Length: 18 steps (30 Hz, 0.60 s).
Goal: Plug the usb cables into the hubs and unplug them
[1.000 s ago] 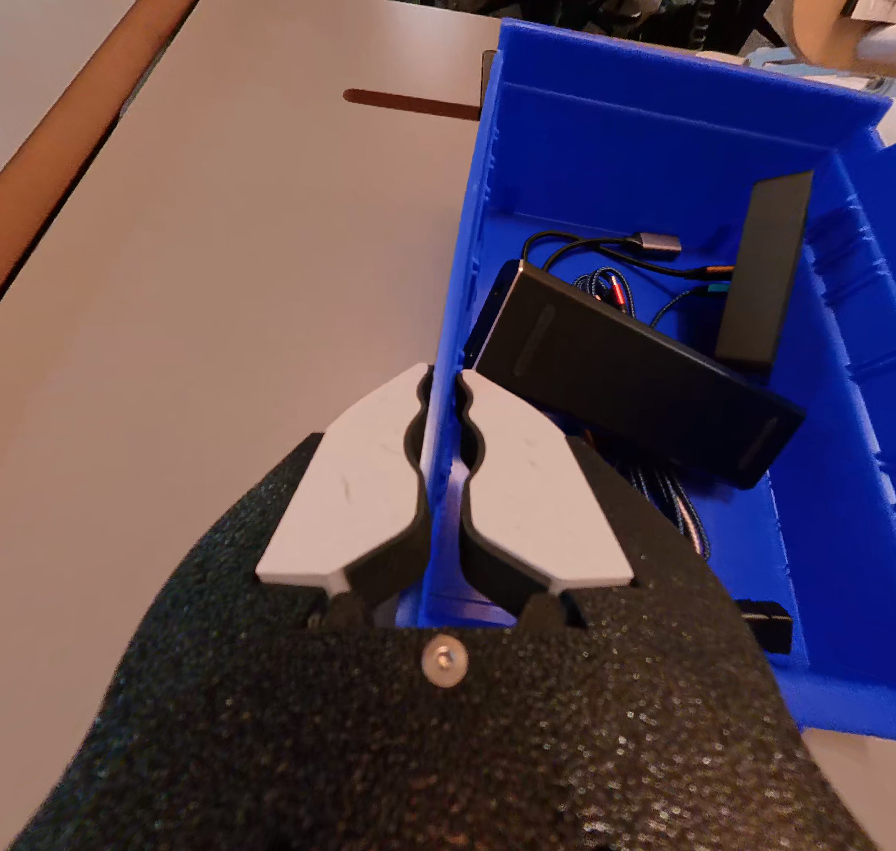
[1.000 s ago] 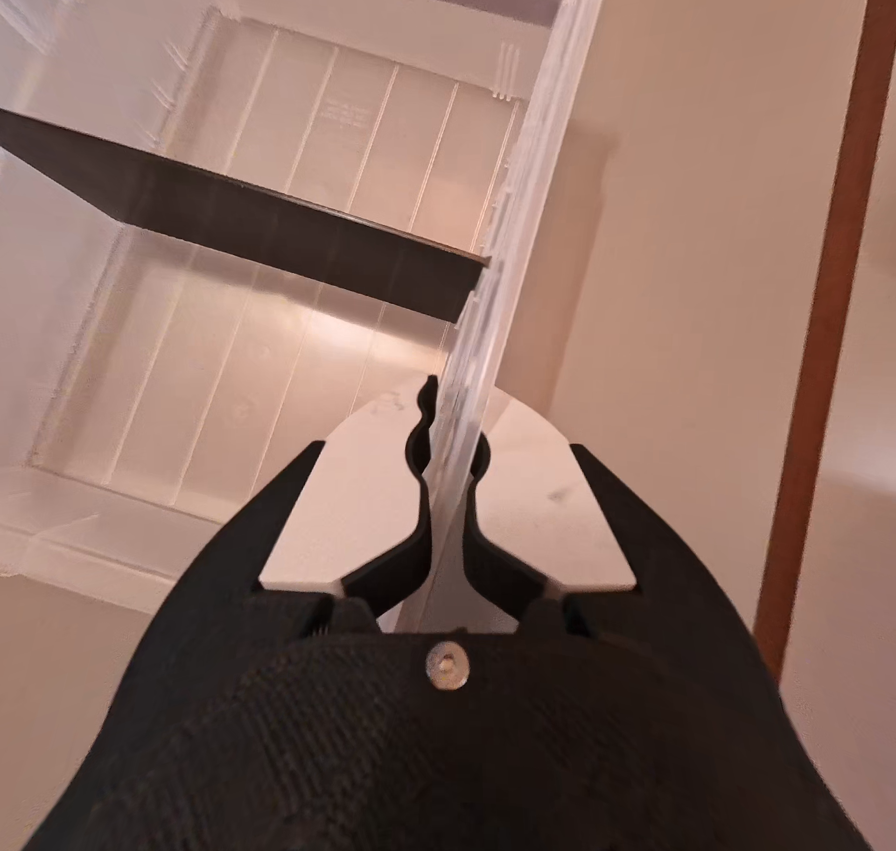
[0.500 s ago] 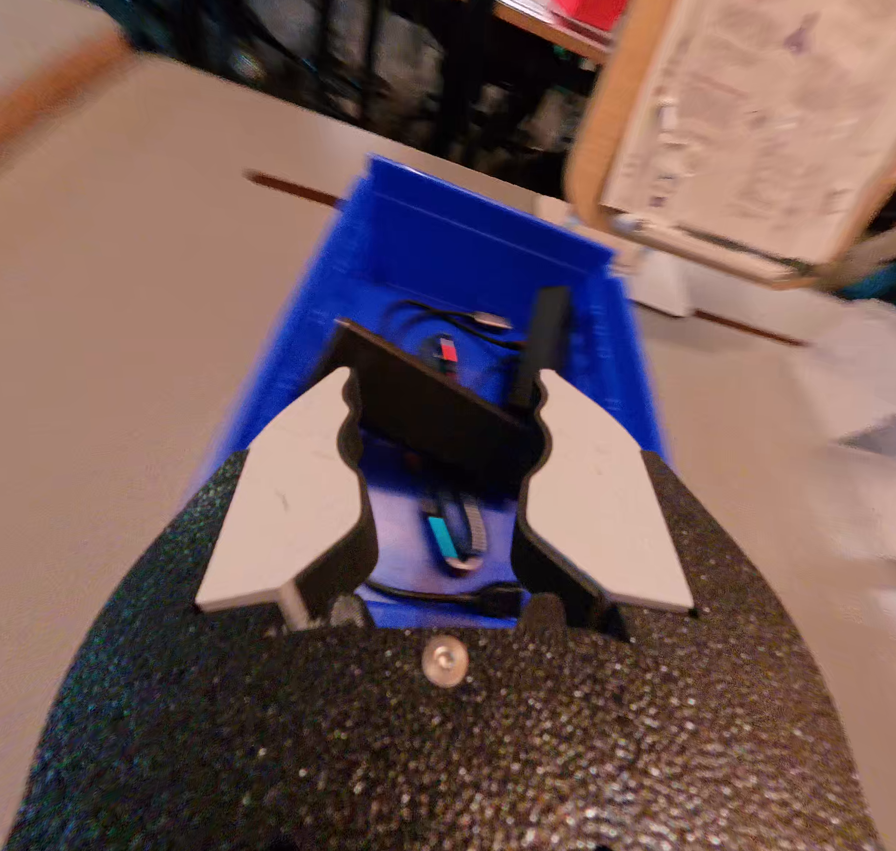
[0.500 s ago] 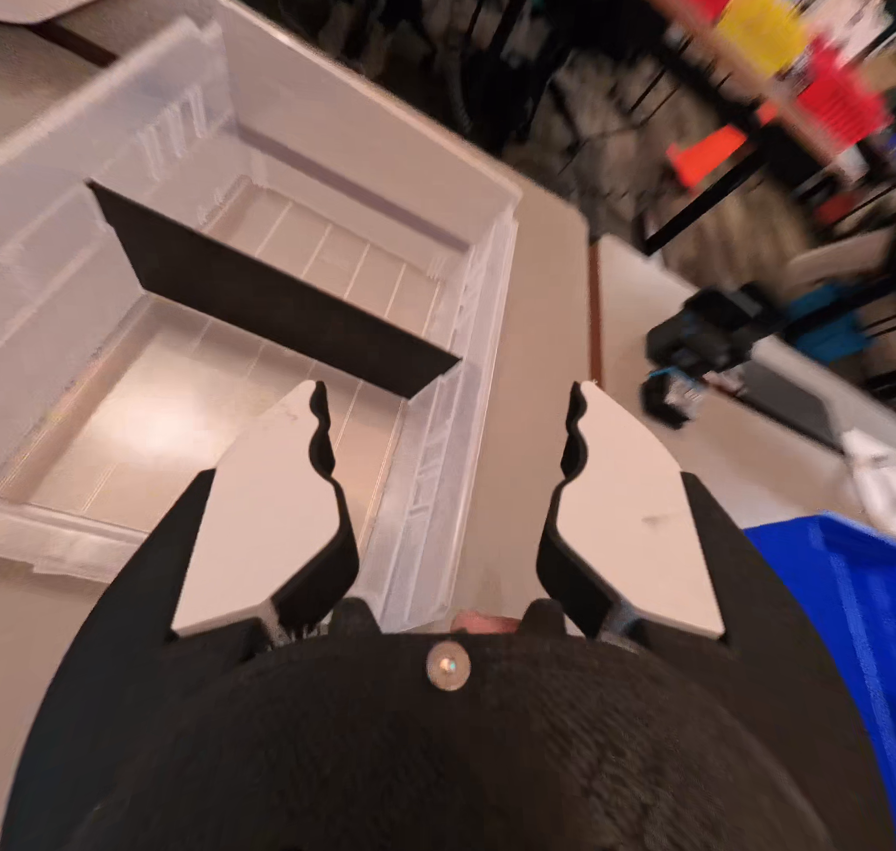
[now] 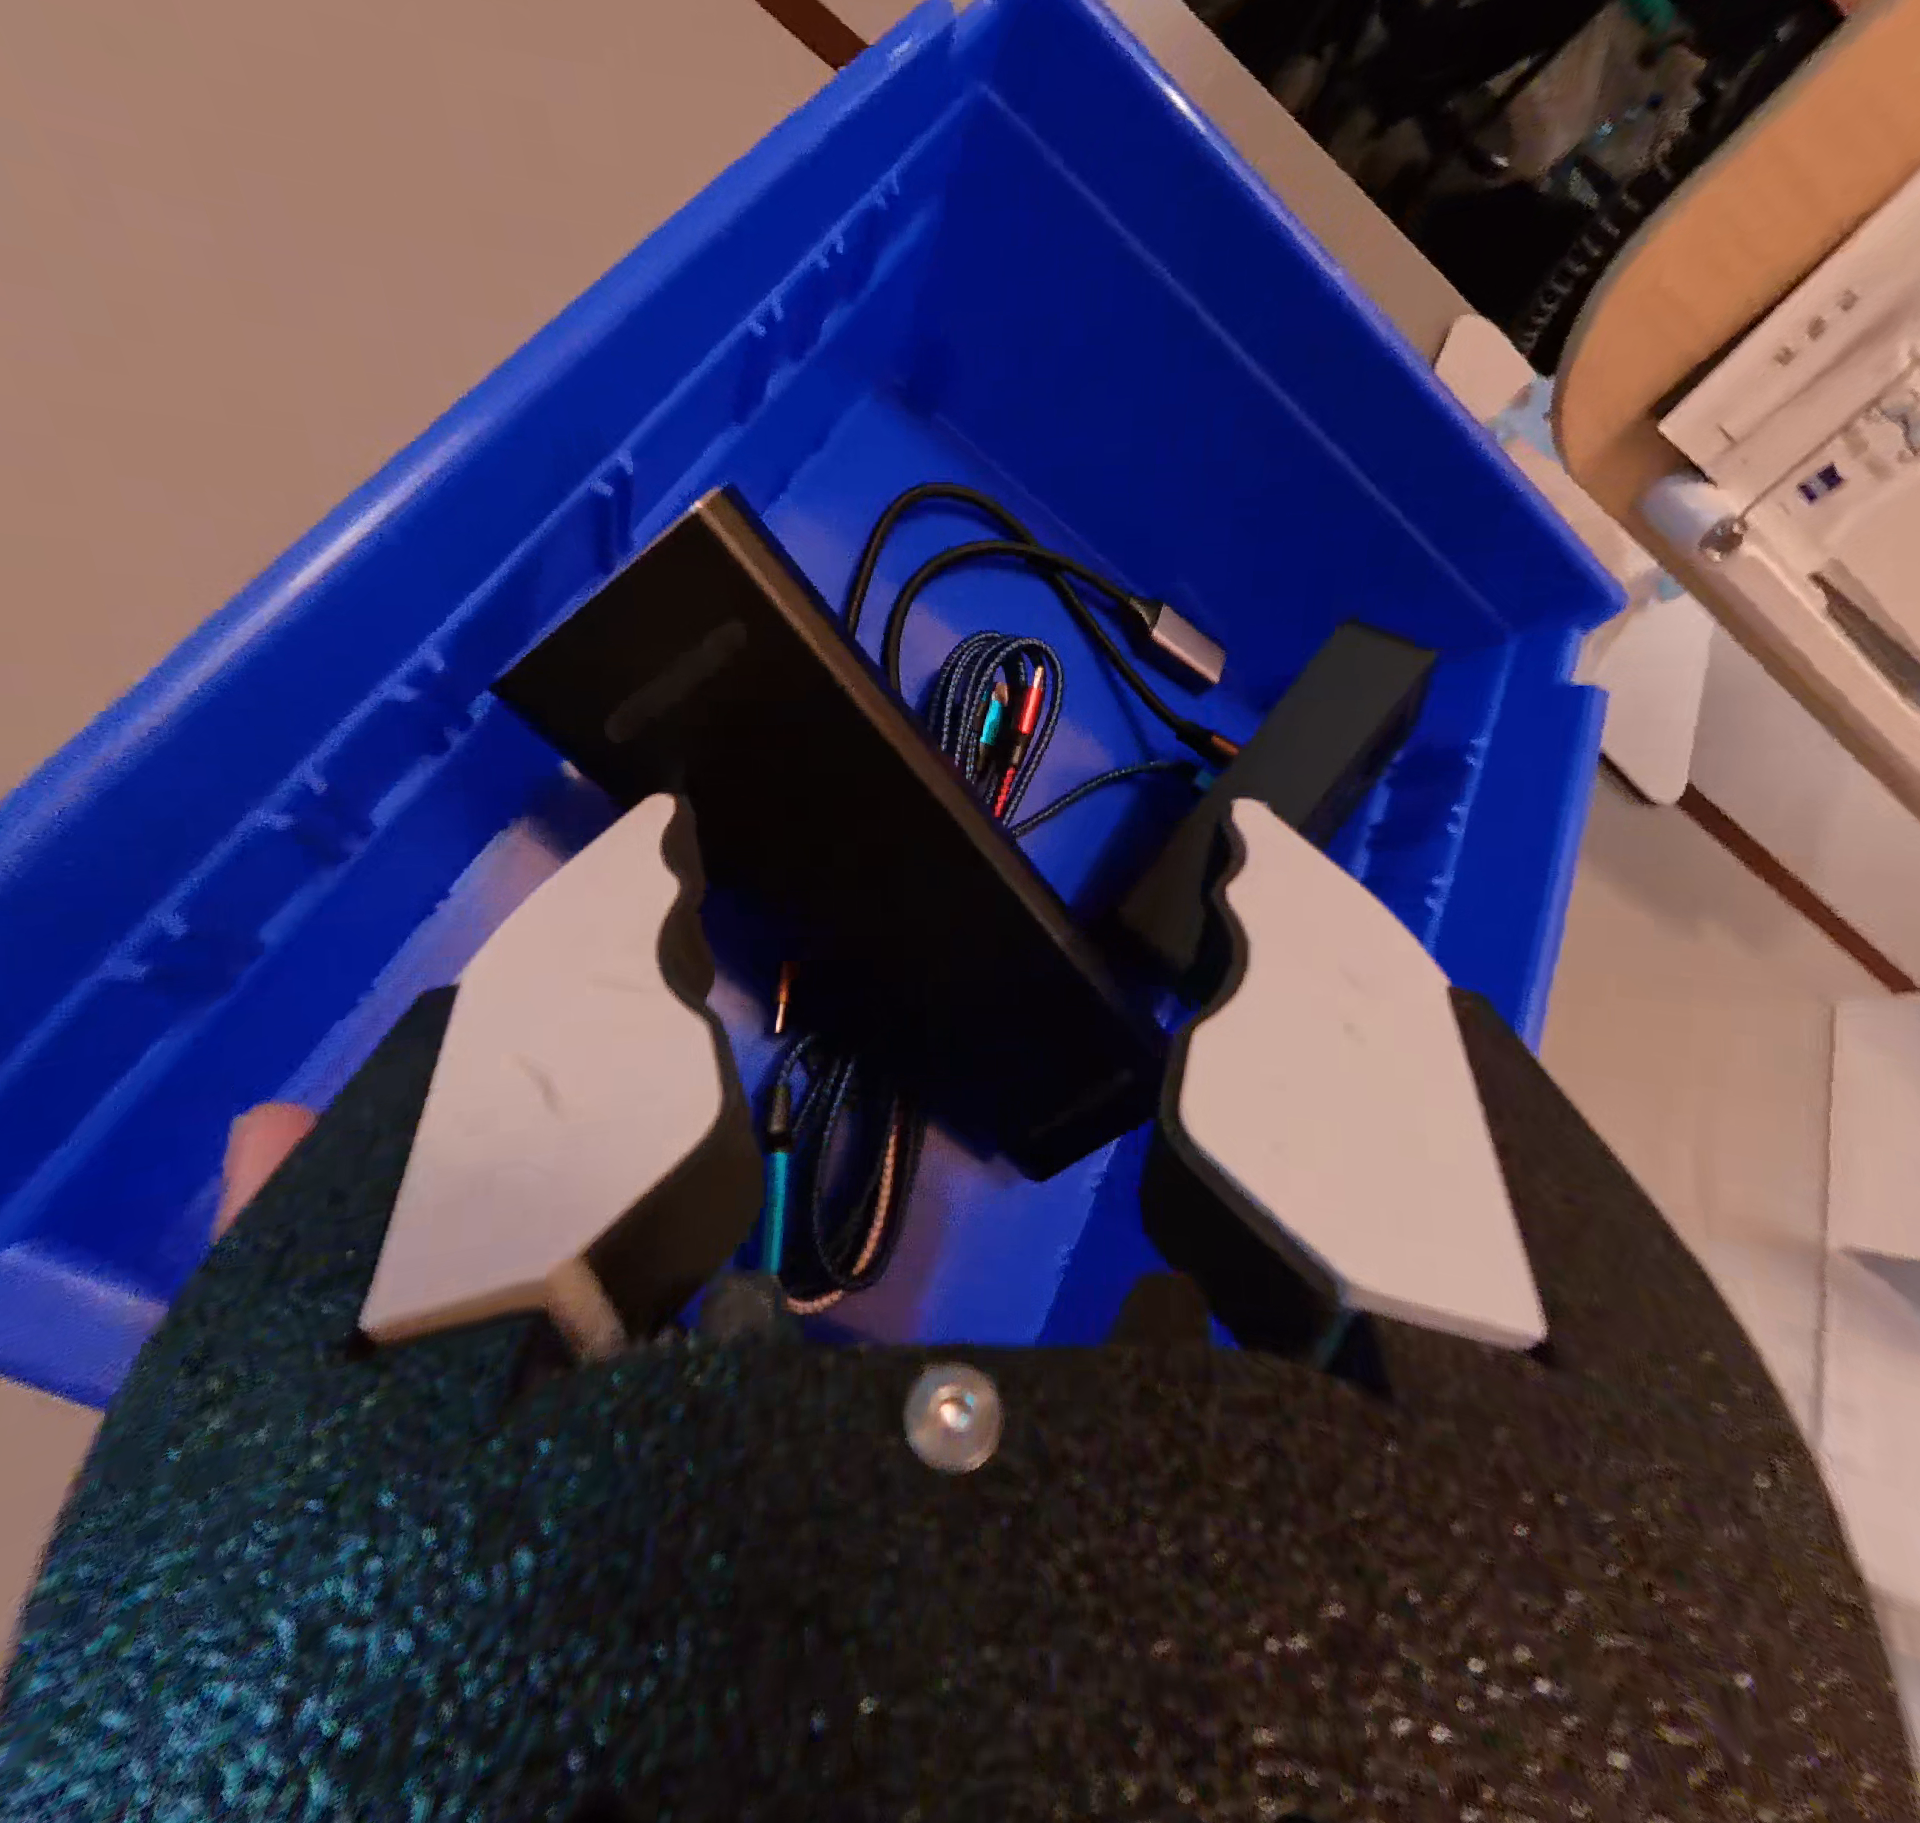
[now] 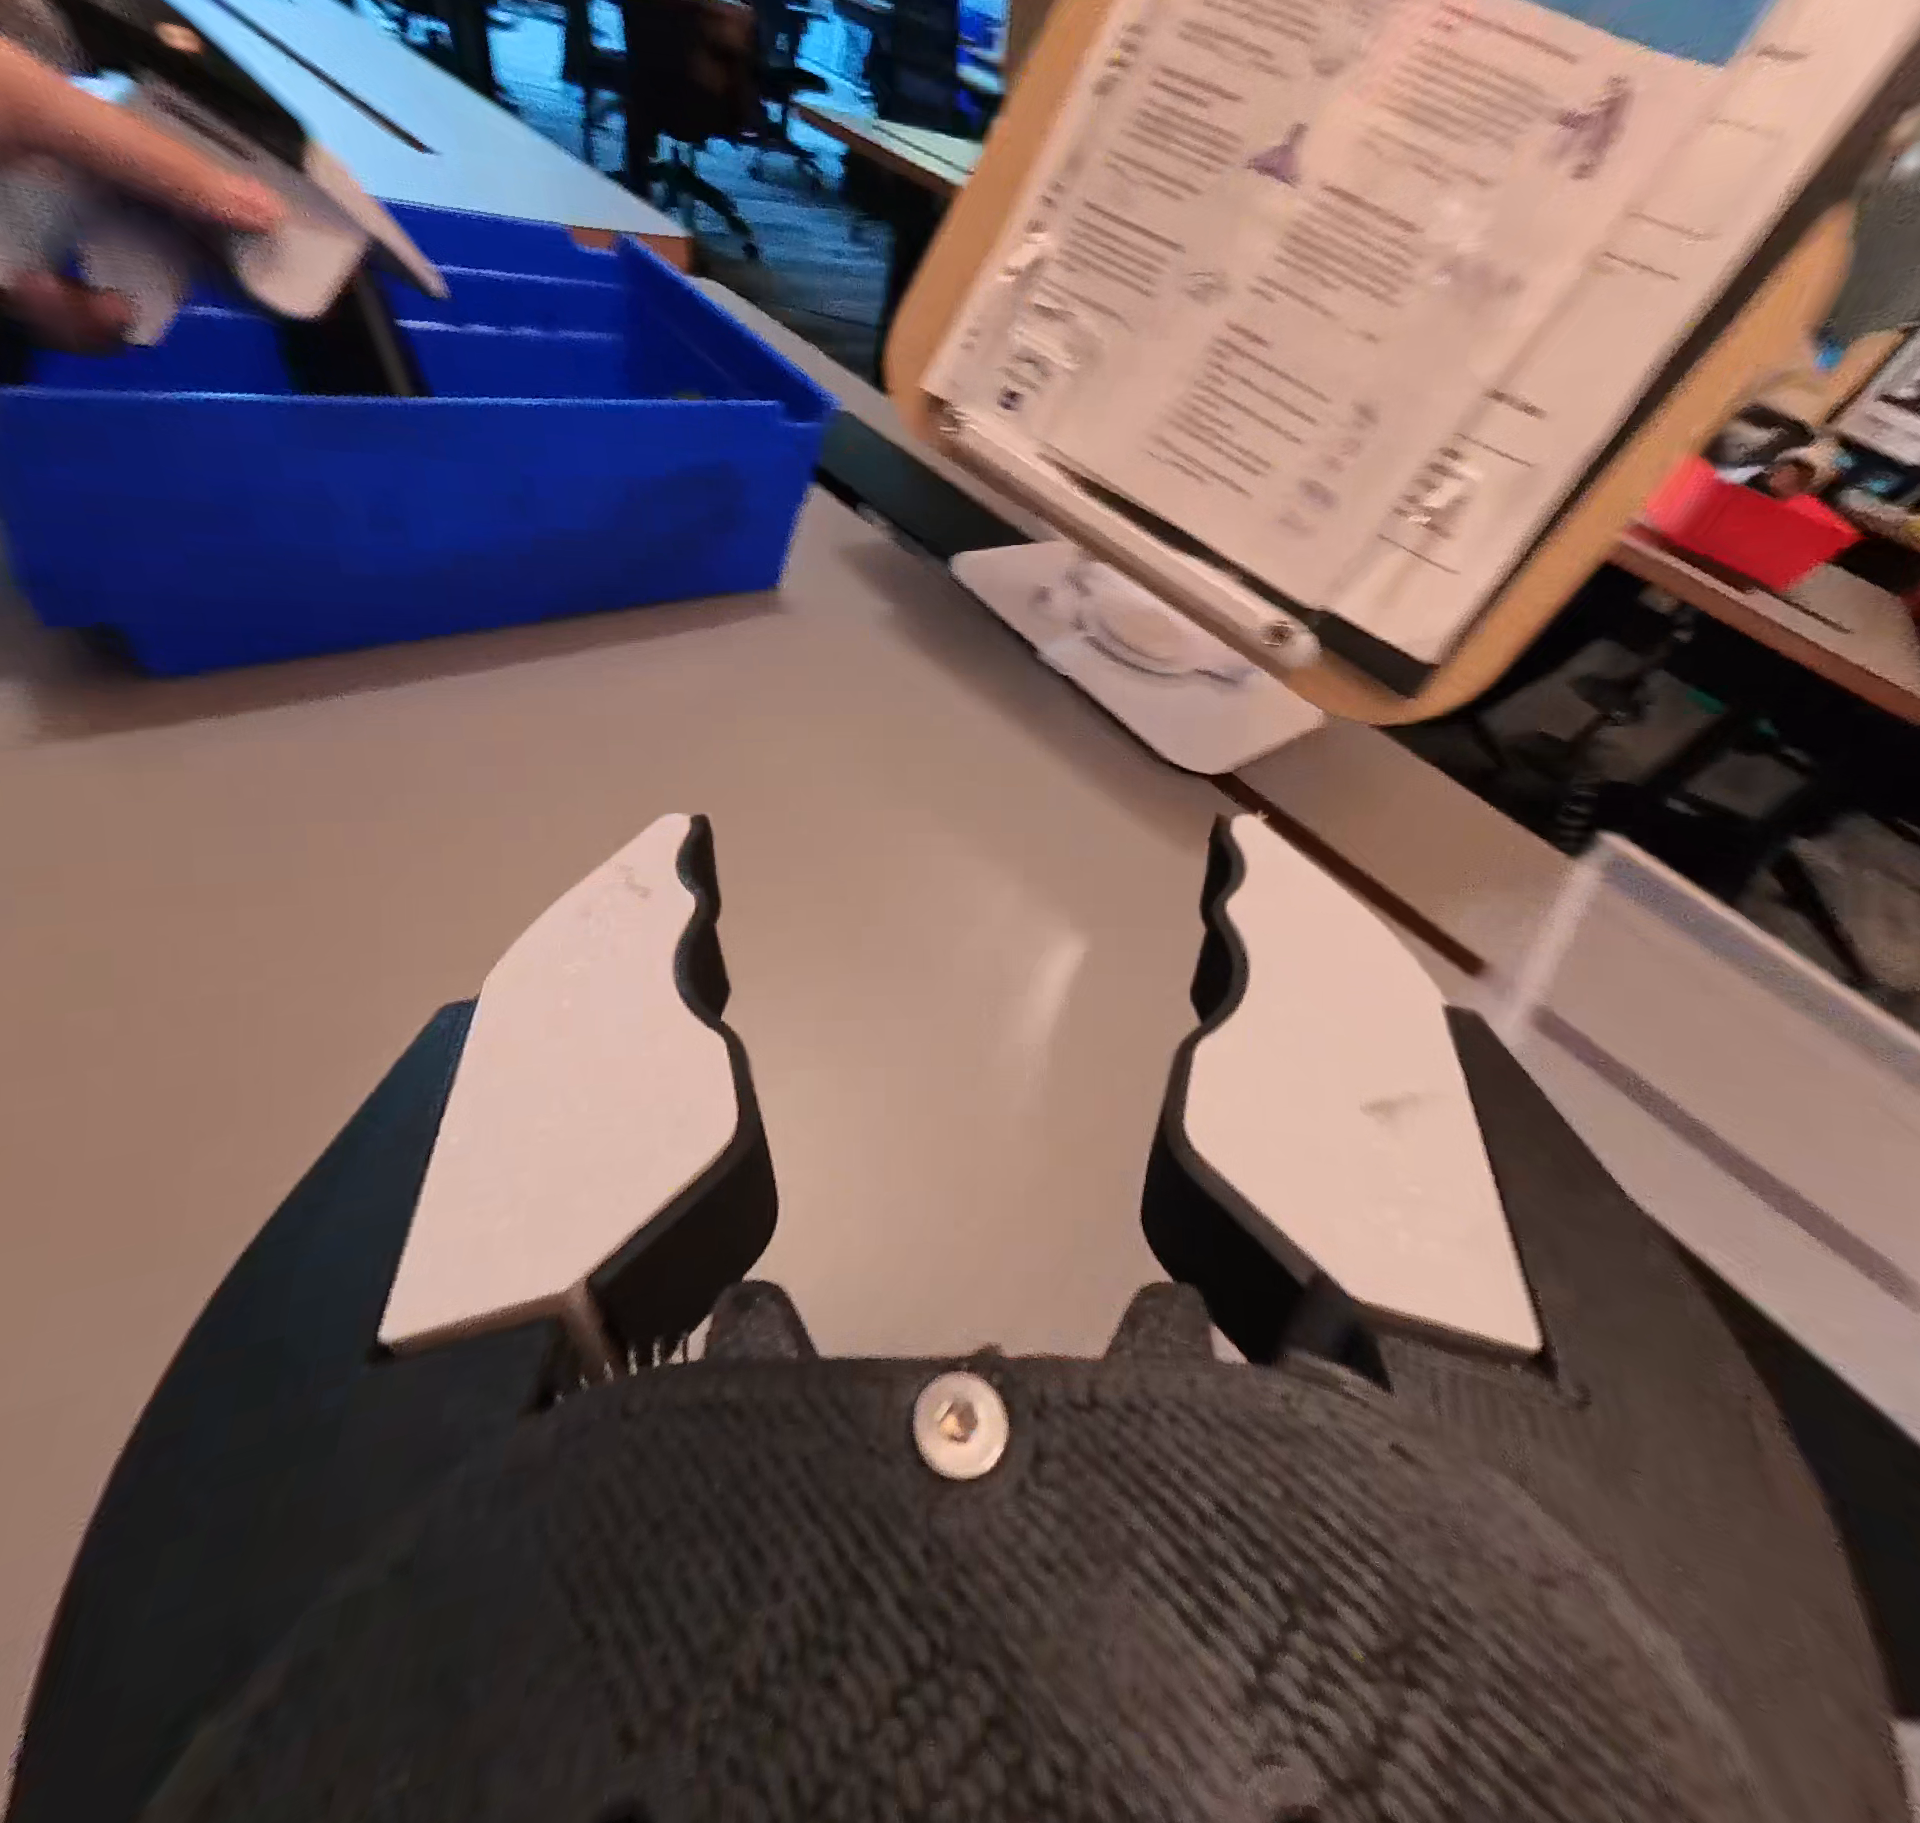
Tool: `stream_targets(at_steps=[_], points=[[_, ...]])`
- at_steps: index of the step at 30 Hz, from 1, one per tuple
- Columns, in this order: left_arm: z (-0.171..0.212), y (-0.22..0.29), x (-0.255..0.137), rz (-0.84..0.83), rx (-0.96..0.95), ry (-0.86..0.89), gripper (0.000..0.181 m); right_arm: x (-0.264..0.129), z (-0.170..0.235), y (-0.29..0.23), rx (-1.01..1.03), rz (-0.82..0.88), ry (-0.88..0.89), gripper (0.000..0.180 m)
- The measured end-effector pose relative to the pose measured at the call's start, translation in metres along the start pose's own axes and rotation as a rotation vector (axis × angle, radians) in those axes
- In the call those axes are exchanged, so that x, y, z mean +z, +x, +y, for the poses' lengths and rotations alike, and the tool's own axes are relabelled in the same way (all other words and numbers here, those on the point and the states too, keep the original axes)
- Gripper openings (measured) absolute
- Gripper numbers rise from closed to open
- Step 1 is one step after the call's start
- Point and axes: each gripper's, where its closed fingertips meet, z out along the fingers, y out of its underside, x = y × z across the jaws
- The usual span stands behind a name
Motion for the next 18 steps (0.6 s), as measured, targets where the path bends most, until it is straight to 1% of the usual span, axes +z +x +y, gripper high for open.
stream_targets(at_steps=[2, 3, 7, 10, 14, 17, 18], points=[[0.003, -0.003, -0.002, -0.022, -0.036, 0.011, 0.087, 0.009, 0.002, -0.029, -0.026, -0.081, -0.021, 0.091], [0.006, -0.003, -0.002, -0.019, -0.045, 0.017, 0.087, 0.012, 0.003, -0.037, -0.056, -0.095, -0.027, 0.093], [0.029, -0.007, 0.001, -0.038, -0.076, -0.037, 0.091, 0.018, 0.015, -0.055, -0.075, -0.136, -0.058, 0.093], [0.03, -0.002, 0.003, -0.014, -0.087, 0.004, 0.089, 0.023, 0.025, -0.056, -0.073, -0.149, -0.085, 0.093], [0.036, -0.002, 0.027, -0.025, -0.183, -0.099, 0.093, 0.025, 0.034, -0.055, -0.064, -0.157, -0.117, 0.094], [0.039, -0.014, 0.04, -0.085, -0.16, -0.127, 0.081, 0.026, 0.043, -0.053, -0.078, -0.151, -0.143, 0.094], [0.04, -0.013, 0.044, -0.057, -0.18, -0.12, 0.085, 0.026, 0.045, -0.052, -0.081, -0.152, -0.15, 0.094]])
